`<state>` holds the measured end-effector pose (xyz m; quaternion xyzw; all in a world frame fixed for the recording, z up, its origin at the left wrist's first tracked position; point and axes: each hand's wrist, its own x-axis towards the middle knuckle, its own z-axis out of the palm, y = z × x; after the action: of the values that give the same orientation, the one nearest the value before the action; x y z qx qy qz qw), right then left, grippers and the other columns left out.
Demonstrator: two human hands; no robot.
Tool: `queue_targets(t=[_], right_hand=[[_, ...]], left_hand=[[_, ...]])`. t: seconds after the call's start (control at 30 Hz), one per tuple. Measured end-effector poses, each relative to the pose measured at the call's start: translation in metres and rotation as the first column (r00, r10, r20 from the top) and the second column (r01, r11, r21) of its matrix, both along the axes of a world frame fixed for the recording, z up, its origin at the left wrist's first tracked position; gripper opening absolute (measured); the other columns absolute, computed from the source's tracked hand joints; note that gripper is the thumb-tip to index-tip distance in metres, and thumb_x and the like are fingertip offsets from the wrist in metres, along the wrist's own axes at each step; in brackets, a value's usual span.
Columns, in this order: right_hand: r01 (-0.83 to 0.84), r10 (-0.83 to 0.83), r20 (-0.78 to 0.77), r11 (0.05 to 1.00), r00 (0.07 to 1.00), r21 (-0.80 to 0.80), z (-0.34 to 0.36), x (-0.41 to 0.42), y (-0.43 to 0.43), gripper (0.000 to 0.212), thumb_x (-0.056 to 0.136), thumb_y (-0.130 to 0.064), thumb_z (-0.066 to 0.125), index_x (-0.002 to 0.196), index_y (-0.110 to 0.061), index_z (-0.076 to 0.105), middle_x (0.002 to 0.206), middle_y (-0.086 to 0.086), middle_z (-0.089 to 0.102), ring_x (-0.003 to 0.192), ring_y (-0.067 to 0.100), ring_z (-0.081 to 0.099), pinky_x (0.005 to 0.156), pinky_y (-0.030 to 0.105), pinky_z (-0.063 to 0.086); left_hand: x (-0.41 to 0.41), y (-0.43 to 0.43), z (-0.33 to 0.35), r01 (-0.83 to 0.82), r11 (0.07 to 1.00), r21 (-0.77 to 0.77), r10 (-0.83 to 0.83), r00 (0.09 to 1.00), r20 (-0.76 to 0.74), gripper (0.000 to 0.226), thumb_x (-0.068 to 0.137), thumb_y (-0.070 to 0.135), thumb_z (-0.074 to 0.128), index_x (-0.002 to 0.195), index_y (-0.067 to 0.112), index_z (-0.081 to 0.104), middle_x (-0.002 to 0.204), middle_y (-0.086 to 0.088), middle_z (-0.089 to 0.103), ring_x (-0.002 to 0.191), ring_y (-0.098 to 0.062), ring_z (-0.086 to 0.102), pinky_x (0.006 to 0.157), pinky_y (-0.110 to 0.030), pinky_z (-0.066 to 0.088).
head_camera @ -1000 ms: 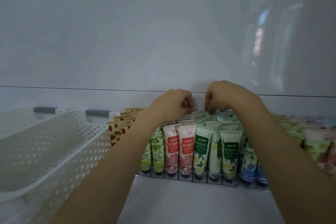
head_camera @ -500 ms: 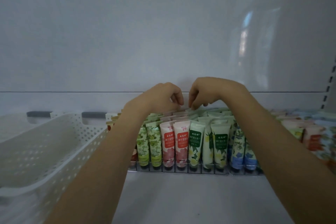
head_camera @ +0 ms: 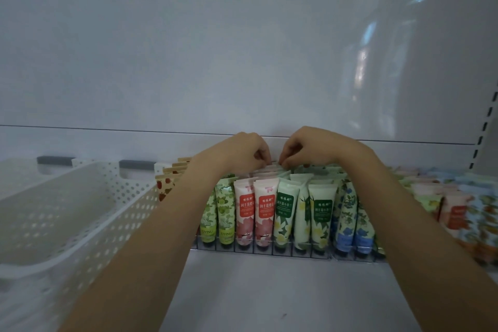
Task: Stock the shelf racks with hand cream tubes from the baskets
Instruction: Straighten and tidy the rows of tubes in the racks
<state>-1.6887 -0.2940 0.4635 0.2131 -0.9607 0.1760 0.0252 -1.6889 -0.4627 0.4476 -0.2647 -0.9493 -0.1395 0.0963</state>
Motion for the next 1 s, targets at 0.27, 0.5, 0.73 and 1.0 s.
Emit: queue_targets(t=[0.27, 0.5, 0.73, 1.0], right_hand=[[-0.039, 0.035, -0.099, 0.998, 0.994, -0.039, 0.002, 0.002, 0.003, 0.008, 0.083, -0.019, 0.066, 0.085, -0.025, 0.070, 0.078, -0.014, 0.065, 0.069, 0.000, 0.058, 0.056, 0.010, 0.042], [-0.170, 0.170, -0.011, 0.985, 0.985, -0.037, 0.010, 0.016, 0.008, 0.008, 0.079, -0.025, 0.070, 0.081, -0.032, 0.071, 0.087, -0.010, 0.071, 0.060, -0.004, 0.055, 0.063, 0.015, 0.045], [-0.161, 0.161, -0.004, 0.986, 0.987, 0.040, 0.004, 0.014, 0.004, 0.014, 0.079, -0.023, 0.070, 0.071, -0.034, 0.067, 0.071, -0.020, 0.064, 0.054, -0.015, 0.052, 0.052, 0.000, 0.036], [-0.141, 0.141, -0.004, 0.988, 0.990, 0.061, 0.005, 0.018, 0.003, 0.011, 0.079, -0.025, 0.070, 0.073, -0.034, 0.068, 0.080, -0.015, 0.068, 0.058, -0.008, 0.053, 0.059, 0.013, 0.037]], left_hand=[[0.002, -0.001, 0.002, -0.007, 1.000, 0.027, 0.008, 1.000, -0.024, 0.020, 0.089, 0.010, 0.053, 0.100, 0.018, 0.067, 0.098, 0.004, 0.064, 0.072, -0.001, 0.050, 0.061, -0.009, 0.033], [0.015, -0.005, 0.016, 0.078, 0.996, 0.041, -0.081, 0.994, 0.073, 0.010, 0.083, 0.017, 0.064, 0.081, 0.026, 0.065, 0.081, 0.016, 0.061, 0.052, 0.020, 0.049, 0.050, -0.001, 0.036], [0.017, 0.003, 0.012, 0.039, 0.999, -0.015, -0.037, 0.993, 0.111, 0.013, 0.083, 0.013, 0.064, 0.078, 0.026, 0.063, 0.084, 0.007, 0.063, 0.066, 0.001, 0.053, 0.061, -0.016, 0.041], [0.018, 0.003, 0.011, 0.022, 1.000, -0.014, -0.021, 0.994, 0.103, 0.011, 0.083, 0.013, 0.063, 0.082, 0.024, 0.064, 0.089, 0.006, 0.065, 0.060, 0.006, 0.051, 0.057, -0.013, 0.037]])
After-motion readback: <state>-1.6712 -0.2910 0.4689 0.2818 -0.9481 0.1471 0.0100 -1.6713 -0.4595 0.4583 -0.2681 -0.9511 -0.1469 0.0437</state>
